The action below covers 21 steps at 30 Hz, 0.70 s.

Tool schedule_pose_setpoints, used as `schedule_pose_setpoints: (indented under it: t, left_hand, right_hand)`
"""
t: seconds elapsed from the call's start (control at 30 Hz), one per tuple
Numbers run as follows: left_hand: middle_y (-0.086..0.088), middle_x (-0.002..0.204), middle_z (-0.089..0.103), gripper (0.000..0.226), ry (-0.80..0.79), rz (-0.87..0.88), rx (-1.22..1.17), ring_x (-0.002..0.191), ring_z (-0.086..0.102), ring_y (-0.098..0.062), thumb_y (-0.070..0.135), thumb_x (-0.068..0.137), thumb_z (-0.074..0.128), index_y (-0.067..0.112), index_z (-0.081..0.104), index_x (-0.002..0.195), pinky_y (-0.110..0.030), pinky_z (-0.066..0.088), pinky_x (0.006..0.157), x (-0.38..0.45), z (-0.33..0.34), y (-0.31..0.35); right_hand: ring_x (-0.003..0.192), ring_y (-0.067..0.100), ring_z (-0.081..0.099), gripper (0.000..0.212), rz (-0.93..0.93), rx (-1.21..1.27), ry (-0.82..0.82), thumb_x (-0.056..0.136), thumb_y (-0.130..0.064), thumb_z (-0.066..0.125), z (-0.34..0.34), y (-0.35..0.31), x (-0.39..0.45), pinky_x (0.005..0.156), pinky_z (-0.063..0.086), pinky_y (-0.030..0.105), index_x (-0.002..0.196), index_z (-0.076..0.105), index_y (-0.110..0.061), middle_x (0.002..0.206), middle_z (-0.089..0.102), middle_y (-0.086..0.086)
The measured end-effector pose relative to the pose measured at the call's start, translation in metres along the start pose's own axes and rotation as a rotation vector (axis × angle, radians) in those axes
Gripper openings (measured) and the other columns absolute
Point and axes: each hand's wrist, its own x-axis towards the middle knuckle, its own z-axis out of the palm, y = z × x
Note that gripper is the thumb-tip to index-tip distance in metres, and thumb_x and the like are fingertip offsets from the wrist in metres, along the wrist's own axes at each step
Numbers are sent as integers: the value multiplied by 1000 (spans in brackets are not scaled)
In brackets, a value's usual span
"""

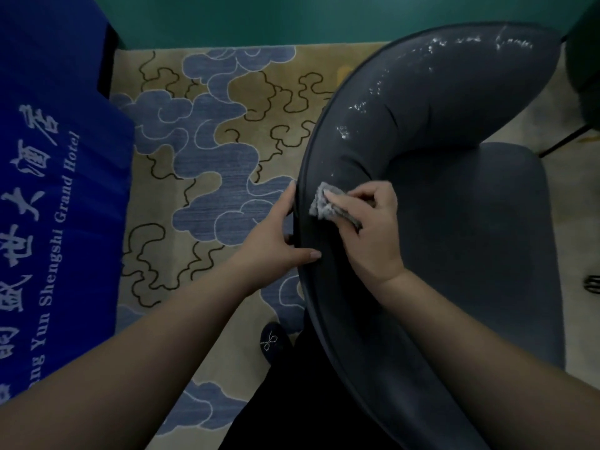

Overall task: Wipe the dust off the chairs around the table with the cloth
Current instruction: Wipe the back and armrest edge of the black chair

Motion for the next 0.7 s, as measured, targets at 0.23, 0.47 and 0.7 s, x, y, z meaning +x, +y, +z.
schedule_pose_setpoints:
  t: [0.23, 0.47, 0.7]
  left_hand:
    - [35, 131, 34, 111, 22, -7, 29, 92, 68, -4, -2, 77, 75, 45, 6, 150, -21, 56, 74, 15, -4, 4]
    - [41, 118, 37, 109, 18, -31, 46, 91, 67, -1, -1, 75, 77, 51, 14, 147, -15, 54, 67, 26, -7, 8]
    - [23, 142, 36, 112, -4, -26, 36, 119, 56, -10, 0, 73, 79, 50, 12, 148, -31, 56, 87, 38, -12, 13]
  right_hand:
    - [92, 32, 53, 29, 20, 73, -4, 81, -4, 72, 3, 6, 6, 83, 48, 44, 109, 72, -12, 98, 49, 12]
    - [86, 34, 53, 26, 27, 71, -4, 82, -5, 73, 9, 12, 55, 81, 48, 46, 107, 73, -11, 92, 50, 18]
    - [89, 32, 53, 26, 24, 139, -74, 83, -6, 72, 0, 8, 18, 81, 48, 46, 108, 72, -12, 96, 49, 12]
